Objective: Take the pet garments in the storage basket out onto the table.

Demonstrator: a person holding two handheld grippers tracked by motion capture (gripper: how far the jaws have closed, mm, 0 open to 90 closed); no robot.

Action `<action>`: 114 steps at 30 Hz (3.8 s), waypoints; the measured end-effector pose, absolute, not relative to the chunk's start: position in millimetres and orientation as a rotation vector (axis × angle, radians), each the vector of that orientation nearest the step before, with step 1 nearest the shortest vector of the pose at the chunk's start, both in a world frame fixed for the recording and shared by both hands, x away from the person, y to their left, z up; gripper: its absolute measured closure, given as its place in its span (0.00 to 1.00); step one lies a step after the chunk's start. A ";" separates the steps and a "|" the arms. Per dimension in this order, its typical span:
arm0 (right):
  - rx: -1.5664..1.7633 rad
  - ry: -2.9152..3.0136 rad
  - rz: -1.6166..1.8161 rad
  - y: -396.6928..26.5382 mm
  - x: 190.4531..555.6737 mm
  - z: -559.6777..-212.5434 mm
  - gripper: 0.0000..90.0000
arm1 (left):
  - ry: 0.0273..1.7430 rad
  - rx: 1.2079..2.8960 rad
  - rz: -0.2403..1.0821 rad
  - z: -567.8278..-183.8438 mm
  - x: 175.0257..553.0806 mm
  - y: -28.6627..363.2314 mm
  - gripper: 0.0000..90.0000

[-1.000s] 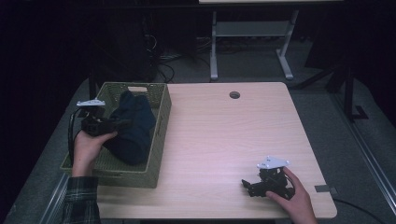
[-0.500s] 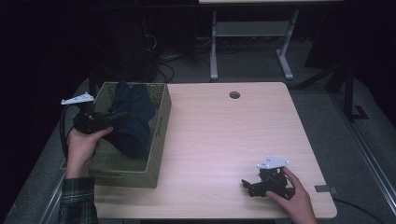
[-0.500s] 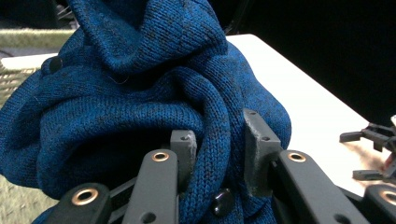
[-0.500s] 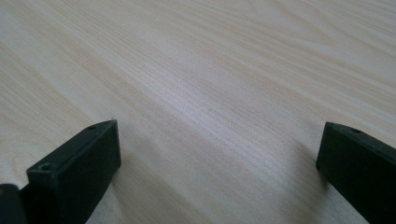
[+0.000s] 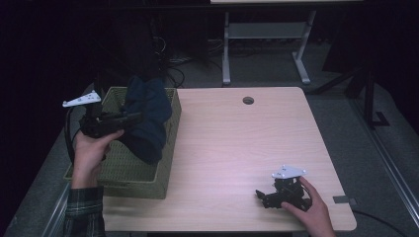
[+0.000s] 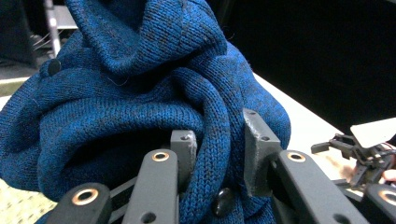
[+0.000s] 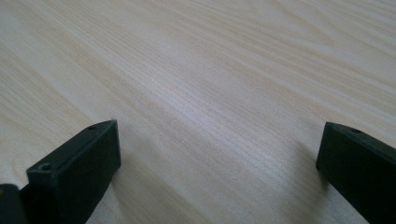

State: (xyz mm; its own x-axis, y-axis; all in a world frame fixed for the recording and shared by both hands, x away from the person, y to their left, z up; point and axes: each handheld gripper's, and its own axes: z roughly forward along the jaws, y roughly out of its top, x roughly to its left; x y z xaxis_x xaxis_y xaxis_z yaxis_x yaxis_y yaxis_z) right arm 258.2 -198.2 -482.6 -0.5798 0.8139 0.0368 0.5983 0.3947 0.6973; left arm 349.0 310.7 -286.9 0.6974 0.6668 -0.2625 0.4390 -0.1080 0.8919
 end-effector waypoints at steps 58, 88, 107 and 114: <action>1.232 2.344 0.982 -198.1 258.5 -482.5 0.00 | 0.543 1.886 0.046 -291.9 366.0 139.0 0.77; 1.232 2.347 0.981 -198.1 258.3 -482.6 0.00 | 0.592 2.107 0.003 -392.5 394.3 41.7 0.77; 1.229 2.348 0.981 -198.0 258.3 -482.6 0.00 | 0.625 2.238 -0.036 -445.1 407.2 13.4 0.72; 1.224 2.347 0.985 -198.0 258.4 -482.8 0.00 | 0.613 2.227 0.004 -430.5 404.0 21.4 0.40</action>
State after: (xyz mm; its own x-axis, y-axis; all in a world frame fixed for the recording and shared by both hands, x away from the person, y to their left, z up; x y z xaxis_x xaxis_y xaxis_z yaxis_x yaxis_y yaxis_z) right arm 258.4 -198.0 -482.8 -0.5840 0.8110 0.0357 0.5936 0.3967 0.7002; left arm 404.0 21.4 -430.5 0.8821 0.4297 -0.1930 0.4270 -0.5560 0.7131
